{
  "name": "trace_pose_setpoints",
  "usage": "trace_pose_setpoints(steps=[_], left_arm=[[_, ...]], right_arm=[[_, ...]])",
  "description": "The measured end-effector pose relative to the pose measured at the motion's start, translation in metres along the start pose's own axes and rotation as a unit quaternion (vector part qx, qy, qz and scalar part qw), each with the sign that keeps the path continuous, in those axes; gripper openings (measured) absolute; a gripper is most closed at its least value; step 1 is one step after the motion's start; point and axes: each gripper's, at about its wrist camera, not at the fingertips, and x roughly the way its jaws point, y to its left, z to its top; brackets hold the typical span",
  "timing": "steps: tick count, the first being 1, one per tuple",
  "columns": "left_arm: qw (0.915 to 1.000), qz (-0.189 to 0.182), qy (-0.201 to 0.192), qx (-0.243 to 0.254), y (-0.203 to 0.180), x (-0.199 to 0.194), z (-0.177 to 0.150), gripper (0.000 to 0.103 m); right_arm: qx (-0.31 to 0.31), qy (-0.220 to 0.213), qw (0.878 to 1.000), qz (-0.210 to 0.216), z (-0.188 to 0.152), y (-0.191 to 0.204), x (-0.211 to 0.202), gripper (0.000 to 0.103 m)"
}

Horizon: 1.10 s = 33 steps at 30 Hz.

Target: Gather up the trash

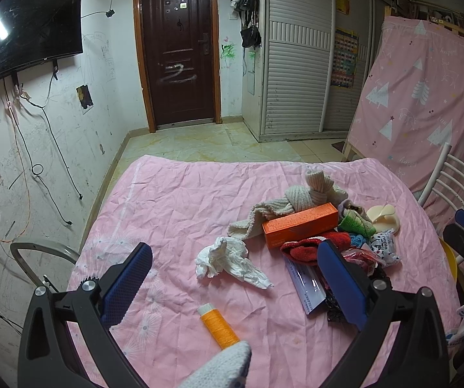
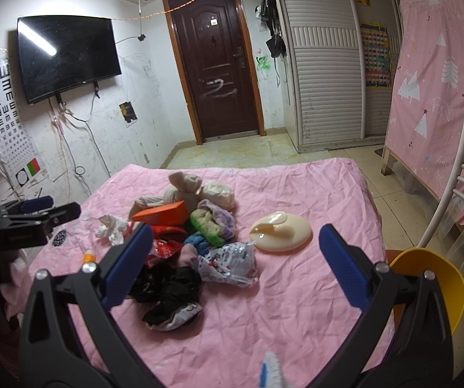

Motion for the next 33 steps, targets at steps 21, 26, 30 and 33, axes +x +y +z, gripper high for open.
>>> trace_pose_setpoints(steps=[21, 26, 30, 33], left_arm=[[0.9997, 0.014, 0.020, -0.010, 0.012, 0.015, -0.010, 0.093], [0.9989, 0.025, 0.035, -0.021, 0.027, 0.022, -0.020, 0.093], [0.9982, 0.025, 0.050, -0.023, 0.035, 0.028, -0.028, 0.093], [0.9977, 0.022, 0.062, -0.018, 0.036, 0.033, -0.035, 0.093]], right_arm=[[-0.001, 0.008, 1.000, 0.010, -0.004, 0.005, 0.004, 0.099], [-0.013, 0.021, 0.999, 0.028, -0.013, 0.021, 0.013, 0.099], [-0.018, 0.033, 0.998, 0.041, -0.015, 0.026, 0.019, 0.099], [-0.024, 0.043, 0.998, 0.046, -0.019, 0.032, 0.024, 0.099]])
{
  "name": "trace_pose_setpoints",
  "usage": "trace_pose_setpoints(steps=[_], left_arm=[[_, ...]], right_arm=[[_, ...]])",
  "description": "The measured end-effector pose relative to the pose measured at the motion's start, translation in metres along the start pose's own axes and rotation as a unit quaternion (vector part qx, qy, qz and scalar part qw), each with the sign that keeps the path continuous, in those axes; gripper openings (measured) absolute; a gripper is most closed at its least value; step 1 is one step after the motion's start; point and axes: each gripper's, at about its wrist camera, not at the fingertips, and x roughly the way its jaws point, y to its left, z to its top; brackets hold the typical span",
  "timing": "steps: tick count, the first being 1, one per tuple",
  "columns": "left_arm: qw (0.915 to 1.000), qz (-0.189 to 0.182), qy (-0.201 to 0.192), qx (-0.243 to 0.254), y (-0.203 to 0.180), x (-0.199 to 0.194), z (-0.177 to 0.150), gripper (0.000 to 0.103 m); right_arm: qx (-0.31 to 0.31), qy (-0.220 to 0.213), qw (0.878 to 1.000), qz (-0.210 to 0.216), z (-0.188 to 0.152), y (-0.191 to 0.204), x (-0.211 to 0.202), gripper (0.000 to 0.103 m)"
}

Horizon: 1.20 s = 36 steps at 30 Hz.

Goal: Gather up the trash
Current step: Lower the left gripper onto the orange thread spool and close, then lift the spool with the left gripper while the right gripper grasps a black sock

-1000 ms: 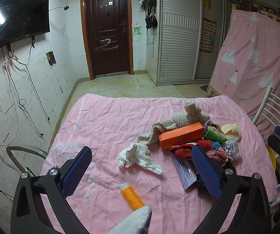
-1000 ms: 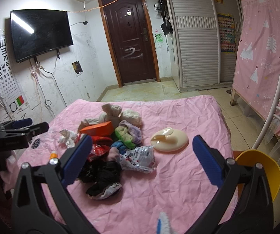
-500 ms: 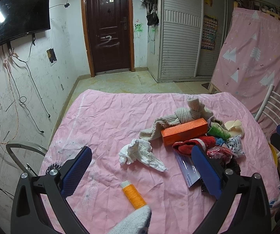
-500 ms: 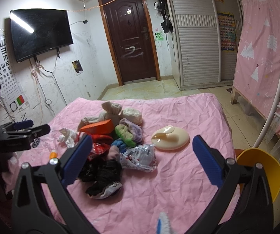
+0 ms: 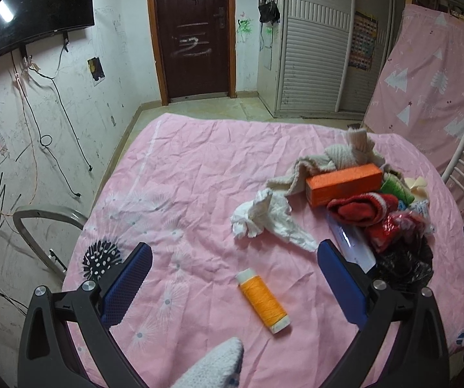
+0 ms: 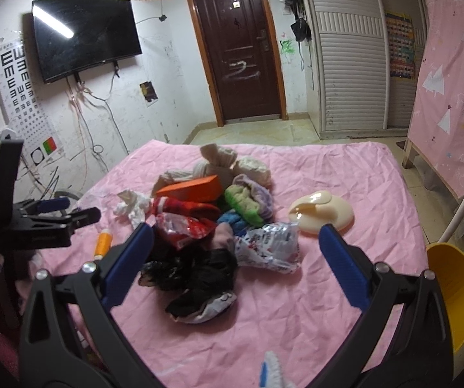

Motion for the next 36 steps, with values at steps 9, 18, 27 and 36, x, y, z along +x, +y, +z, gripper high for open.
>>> trace_pose_setpoints(steps=[9, 18, 27, 36], left_arm=[[0.9985, 0.005, 0.044, 0.031, -0.011, 0.028, -0.018, 0.092], [0.9972, -0.016, 0.064, 0.035, -0.015, 0.039, -0.026, 0.037], [0.9973, -0.034, 0.058, 0.029, -0.014, 0.037, -0.024, 0.013], [0.9973, -0.052, 0.045, 0.025, -0.015, 0.026, -0.022, 0.010]], right_arm=[[-0.017, 0.056, 0.998, 0.022, -0.017, 0.007, 0.016, 0.098], [-0.038, 0.088, 0.995, 0.032, -0.027, 0.019, 0.029, 0.094], [-0.041, 0.113, 0.993, 0.015, -0.032, 0.014, 0.037, 0.074], [-0.030, 0.139, 0.989, 0.034, -0.034, 0.010, 0.053, 0.057]])
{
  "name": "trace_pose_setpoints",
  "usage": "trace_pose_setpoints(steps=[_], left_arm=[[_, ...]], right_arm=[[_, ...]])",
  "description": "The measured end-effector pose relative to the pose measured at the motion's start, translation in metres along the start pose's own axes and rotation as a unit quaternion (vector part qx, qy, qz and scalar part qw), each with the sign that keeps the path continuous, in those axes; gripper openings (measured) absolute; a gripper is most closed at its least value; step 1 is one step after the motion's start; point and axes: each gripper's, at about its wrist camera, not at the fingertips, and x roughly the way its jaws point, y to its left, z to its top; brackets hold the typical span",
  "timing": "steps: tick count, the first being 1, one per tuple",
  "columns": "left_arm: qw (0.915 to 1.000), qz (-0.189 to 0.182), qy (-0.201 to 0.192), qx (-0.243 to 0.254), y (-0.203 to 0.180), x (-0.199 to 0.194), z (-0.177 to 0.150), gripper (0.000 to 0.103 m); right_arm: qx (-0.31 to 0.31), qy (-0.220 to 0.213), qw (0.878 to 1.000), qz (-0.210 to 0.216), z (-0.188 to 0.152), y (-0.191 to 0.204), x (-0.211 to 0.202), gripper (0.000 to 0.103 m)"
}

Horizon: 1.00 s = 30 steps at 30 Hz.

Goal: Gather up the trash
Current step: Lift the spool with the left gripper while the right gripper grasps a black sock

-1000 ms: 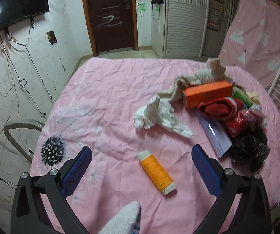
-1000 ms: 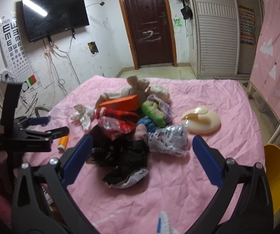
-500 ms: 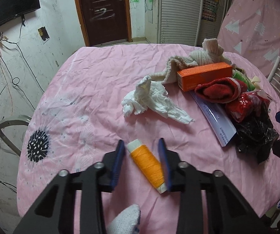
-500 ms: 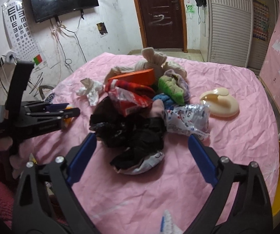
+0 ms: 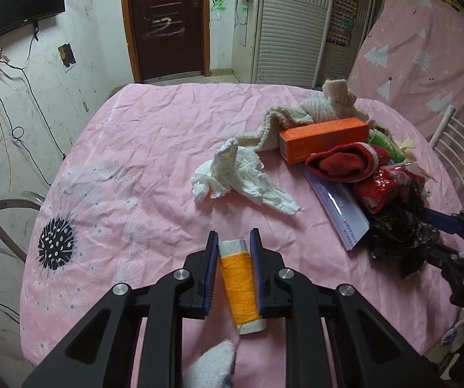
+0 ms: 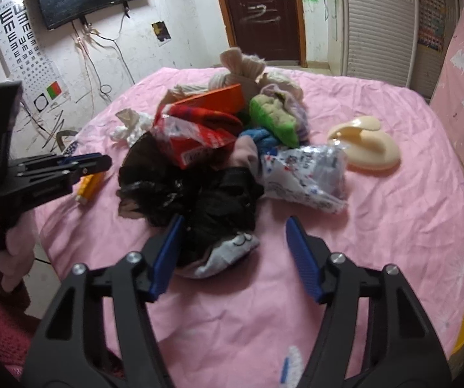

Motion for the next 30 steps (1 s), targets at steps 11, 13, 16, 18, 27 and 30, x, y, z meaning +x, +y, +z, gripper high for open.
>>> trace_pose_setpoints(steps=[11, 13, 16, 18, 27, 30], left_arm=[[0.9990, -0.019, -0.037, 0.019, -0.021, -0.031, 0.016, 0.009], [0.9983, -0.023, -0.046, 0.027, -0.030, -0.037, 0.023, 0.009], [0.9967, -0.034, -0.060, 0.042, -0.048, -0.046, 0.032, 0.009], [0.9953, -0.043, -0.068, 0.054, -0.065, -0.050, 0.039, 0.009], [0.9836, -0.118, -0.081, 0.110, -0.154, -0.059, 0.061, 0.009], [0.9807, -0.126, -0.082, 0.125, -0.182, -0.059, 0.062, 0.009]], right_arm=[[0.023, -0.078, 0.997, 0.011, -0.003, -0.011, -0.039, 0.033], [0.031, -0.095, 0.995, 0.004, -0.002, -0.021, -0.051, 0.034], [0.049, -0.112, 0.992, 0.014, -0.004, -0.038, -0.065, 0.034], [0.057, -0.124, 0.991, 0.014, -0.005, -0.045, -0.072, 0.034], [0.101, -0.174, 0.979, -0.036, -0.027, -0.111, -0.116, 0.034], [0.121, -0.177, 0.976, -0.048, -0.039, -0.131, -0.122, 0.034]])
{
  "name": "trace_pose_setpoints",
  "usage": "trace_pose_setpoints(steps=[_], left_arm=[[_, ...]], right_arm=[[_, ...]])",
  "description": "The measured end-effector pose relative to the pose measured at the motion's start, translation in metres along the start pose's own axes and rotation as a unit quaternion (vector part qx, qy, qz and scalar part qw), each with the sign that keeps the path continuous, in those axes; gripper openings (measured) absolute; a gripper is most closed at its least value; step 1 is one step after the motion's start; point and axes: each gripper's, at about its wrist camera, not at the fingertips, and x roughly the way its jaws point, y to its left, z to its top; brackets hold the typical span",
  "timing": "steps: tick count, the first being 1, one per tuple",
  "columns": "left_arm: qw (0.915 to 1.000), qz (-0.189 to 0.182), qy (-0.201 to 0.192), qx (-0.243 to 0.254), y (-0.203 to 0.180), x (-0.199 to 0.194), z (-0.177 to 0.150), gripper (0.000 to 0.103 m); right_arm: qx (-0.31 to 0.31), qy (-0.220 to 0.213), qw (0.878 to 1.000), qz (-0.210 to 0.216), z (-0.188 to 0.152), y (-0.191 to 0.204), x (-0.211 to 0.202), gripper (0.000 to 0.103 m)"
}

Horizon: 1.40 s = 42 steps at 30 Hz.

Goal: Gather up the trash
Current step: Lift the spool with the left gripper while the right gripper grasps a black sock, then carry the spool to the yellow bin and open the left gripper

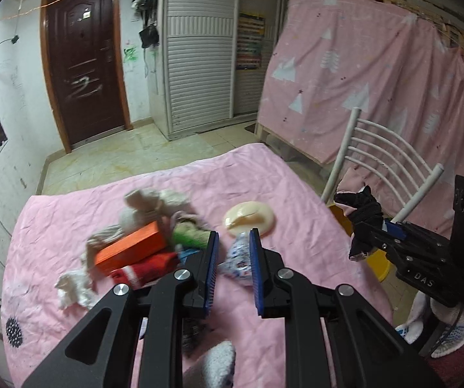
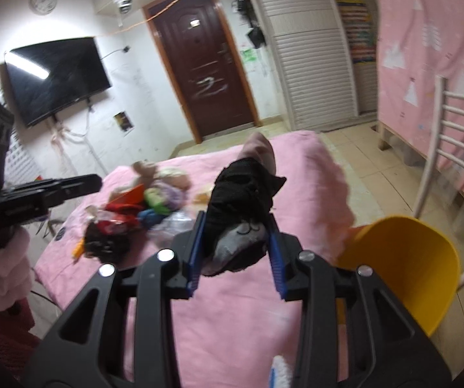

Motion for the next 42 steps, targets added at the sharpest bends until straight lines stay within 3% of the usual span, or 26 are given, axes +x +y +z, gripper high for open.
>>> trace_pose_setpoints(steps=[6, 11, 18, 25, 31, 36, 38, 39, 42], left_arm=[[0.9997, 0.025, 0.002, -0.004, -0.008, -0.005, -0.002, 0.009], [0.9943, 0.092, 0.020, -0.051, 0.040, -0.021, -0.012, 0.009], [0.9783, 0.164, 0.072, -0.105, 0.102, -0.027, -0.042, 0.010], [0.9633, 0.175, 0.150, -0.137, 0.136, 0.018, -0.081, 0.010], [0.9553, 0.191, 0.163, -0.156, 0.152, 0.026, -0.093, 0.017], [0.9560, 0.197, 0.156, -0.151, 0.152, 0.023, -0.102, 0.023], [0.9568, 0.201, 0.152, -0.145, 0.149, 0.025, -0.103, 0.019], [0.9585, 0.192, 0.151, -0.147, 0.148, 0.025, -0.103, 0.008], [0.9587, 0.194, 0.149, -0.145, 0.141, 0.026, -0.102, 0.006]], right_arm=[[0.028, 0.000, 0.999, -0.024, -0.012, -0.038, -0.008, 0.034], [0.024, -0.007, 0.999, -0.038, -0.014, -0.045, -0.006, 0.034], [0.040, -0.002, 0.998, -0.052, -0.016, -0.064, 0.003, 0.034], [0.033, 0.002, 0.998, -0.062, -0.016, -0.065, 0.005, 0.034], [0.035, 0.008, 0.997, -0.070, -0.016, -0.067, 0.008, 0.035], [0.035, 0.012, 0.997, -0.071, -0.016, -0.067, 0.011, 0.035], [0.036, 0.012, 0.997, -0.071, -0.016, -0.067, 0.012, 0.036], [0.036, 0.012, 0.997, -0.071, -0.016, -0.067, 0.011, 0.036], [0.036, 0.012, 0.997, -0.072, -0.016, -0.068, 0.012, 0.036]])
